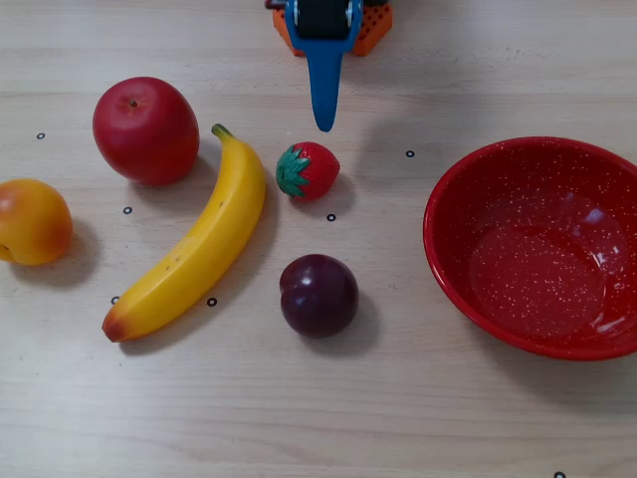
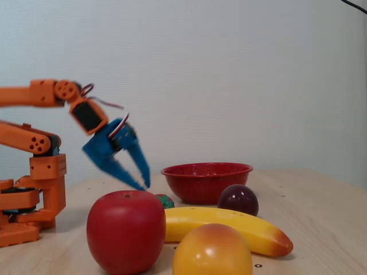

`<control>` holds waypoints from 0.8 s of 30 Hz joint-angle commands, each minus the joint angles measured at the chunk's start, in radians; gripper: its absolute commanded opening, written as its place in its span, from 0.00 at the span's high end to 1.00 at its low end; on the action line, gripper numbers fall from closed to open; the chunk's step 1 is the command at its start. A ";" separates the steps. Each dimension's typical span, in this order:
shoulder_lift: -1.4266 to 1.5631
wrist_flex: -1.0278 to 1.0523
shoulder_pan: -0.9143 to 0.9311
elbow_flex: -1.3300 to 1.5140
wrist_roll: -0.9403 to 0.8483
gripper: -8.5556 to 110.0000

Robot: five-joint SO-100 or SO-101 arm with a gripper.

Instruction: Put the plum in the red bowl.

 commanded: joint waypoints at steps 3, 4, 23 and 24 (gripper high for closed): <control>-0.175 -0.041 0.003 -0.245 0.008 0.93; -0.215 -0.040 0.003 -0.282 0.017 0.93; -1.140 0.446 -0.066 -1.338 0.153 0.87; -1.187 0.468 -0.071 -1.388 0.153 0.85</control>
